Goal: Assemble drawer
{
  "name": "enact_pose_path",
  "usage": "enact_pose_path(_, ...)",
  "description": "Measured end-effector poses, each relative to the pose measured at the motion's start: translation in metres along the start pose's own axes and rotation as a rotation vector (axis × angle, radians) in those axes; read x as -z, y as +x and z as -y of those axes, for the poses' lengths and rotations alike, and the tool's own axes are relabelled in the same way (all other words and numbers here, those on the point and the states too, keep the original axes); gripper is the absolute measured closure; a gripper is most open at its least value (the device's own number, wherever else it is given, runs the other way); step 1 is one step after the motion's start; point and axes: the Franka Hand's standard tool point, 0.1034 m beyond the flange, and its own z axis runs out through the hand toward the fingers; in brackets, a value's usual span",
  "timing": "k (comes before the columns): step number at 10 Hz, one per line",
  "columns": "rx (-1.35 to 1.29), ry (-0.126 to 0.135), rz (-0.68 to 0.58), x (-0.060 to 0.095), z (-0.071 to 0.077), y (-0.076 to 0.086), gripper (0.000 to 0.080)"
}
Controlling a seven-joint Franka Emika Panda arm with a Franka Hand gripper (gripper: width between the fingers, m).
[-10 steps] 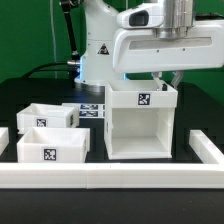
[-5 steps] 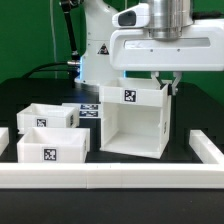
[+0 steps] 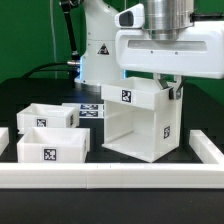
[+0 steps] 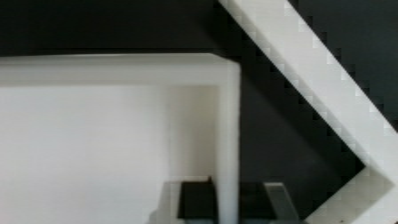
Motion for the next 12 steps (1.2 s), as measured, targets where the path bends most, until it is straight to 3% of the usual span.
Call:
enact_pose_path(3, -0.286, 0.019, 0.031, -0.002, 0.002, -0.004, 0.0762)
enact_pose_path(5, -0.49, 0.036, 0.049, -0.003, 0.01, 0.005, 0.0762)
enact_pose_path(6, -0.56, 0.031, 0.055, -0.003, 0.011, 0.009, 0.0762)
enact_pose_path(8, -0.606, 0.034, 0.056, -0.003, 0.015, 0.011, 0.0762)
enact_pose_path(12, -0.587, 0.06, 0.051, -0.003, 0.039, 0.019, 0.0762)
